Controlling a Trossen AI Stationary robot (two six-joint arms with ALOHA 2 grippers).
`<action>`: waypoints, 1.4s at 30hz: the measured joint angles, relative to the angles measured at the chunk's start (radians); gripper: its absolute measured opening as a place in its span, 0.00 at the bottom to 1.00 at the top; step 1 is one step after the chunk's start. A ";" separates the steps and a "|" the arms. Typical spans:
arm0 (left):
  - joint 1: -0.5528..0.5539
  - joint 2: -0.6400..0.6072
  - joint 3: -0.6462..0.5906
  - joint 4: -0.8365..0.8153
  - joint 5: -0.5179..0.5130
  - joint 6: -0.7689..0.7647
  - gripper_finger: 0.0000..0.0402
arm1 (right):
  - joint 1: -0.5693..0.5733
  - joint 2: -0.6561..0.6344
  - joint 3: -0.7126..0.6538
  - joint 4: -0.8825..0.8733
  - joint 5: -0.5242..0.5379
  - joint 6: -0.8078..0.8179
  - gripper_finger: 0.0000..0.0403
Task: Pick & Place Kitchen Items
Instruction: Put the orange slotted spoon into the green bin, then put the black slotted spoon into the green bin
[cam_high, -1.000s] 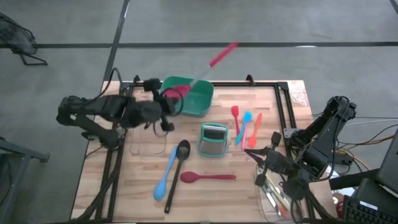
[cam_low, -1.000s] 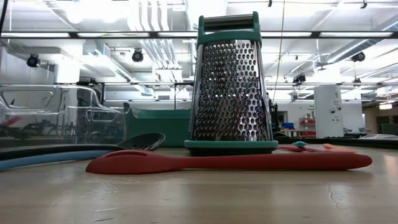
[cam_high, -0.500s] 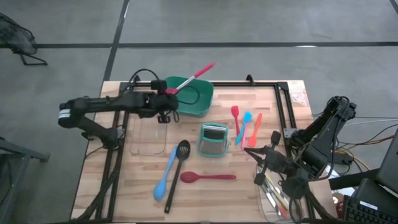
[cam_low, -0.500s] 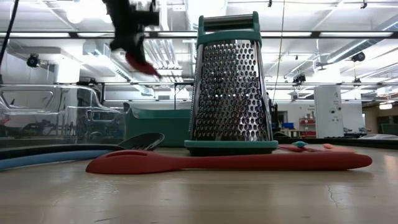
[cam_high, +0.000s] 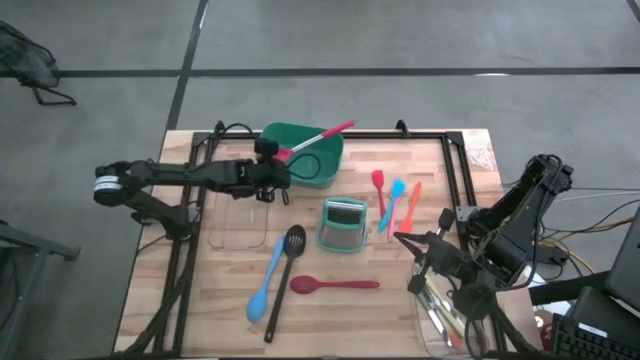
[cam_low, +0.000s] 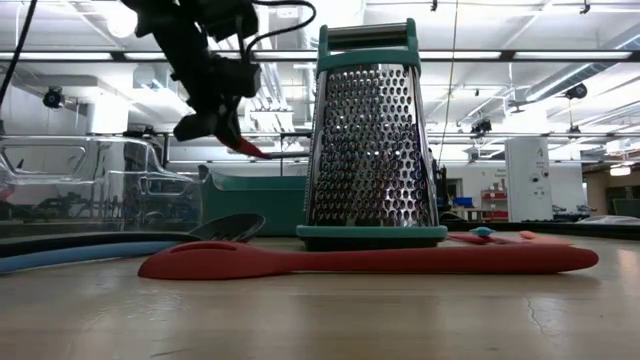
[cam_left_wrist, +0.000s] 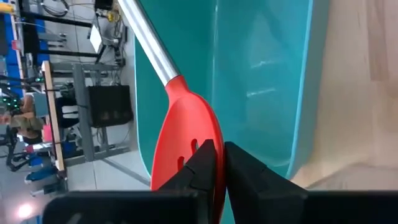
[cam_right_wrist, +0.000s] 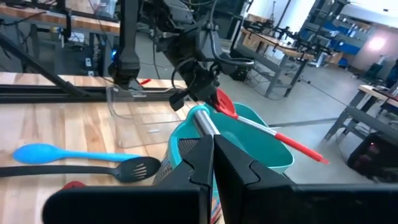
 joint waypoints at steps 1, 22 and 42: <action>0.002 0.000 -0.005 0.000 0.002 0.009 0.08 | -0.001 0.000 0.000 0.000 0.000 0.000 0.02; 0.042 0.000 -0.010 0.033 0.054 -0.104 0.11 | -0.021 0.000 0.002 -0.001 0.002 -0.014 0.02; 0.058 0.001 -0.010 0.060 0.115 -0.216 0.33 | -0.067 0.000 0.001 -0.001 0.002 -0.059 0.02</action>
